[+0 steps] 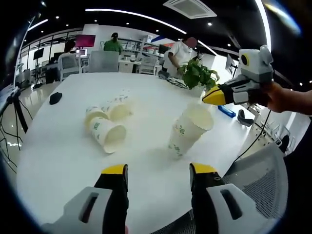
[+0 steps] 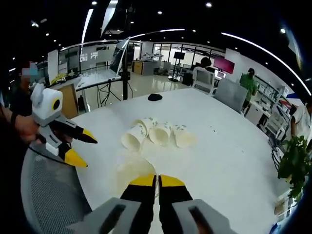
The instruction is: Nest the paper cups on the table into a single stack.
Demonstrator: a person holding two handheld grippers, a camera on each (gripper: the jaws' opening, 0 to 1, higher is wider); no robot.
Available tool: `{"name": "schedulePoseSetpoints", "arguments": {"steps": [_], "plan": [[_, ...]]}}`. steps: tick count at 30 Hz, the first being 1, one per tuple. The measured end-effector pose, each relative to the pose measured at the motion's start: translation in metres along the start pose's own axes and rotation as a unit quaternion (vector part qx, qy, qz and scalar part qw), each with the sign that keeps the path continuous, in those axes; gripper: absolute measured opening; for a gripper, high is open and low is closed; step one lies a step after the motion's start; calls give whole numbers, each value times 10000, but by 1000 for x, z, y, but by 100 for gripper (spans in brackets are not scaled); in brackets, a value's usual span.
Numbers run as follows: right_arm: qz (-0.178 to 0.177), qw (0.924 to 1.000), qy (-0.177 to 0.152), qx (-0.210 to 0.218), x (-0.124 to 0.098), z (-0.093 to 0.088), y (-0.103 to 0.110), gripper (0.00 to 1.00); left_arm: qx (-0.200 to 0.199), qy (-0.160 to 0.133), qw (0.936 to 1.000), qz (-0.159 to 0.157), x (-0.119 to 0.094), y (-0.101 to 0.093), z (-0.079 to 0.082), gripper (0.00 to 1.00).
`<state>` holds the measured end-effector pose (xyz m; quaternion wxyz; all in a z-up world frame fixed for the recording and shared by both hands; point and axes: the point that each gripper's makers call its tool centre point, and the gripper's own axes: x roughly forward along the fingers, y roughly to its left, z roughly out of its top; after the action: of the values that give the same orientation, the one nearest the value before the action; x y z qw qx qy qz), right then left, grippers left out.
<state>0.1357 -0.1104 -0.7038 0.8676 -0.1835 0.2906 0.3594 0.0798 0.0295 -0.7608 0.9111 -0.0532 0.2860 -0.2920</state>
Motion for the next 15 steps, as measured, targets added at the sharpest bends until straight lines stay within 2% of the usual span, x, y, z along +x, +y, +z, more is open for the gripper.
{"name": "schedulePoseSetpoints", "arguments": {"steps": [15], "plan": [[51,10000,56,-2,5,-3,2,0,-4,-2,10000,22,0,0,0,50]]}}
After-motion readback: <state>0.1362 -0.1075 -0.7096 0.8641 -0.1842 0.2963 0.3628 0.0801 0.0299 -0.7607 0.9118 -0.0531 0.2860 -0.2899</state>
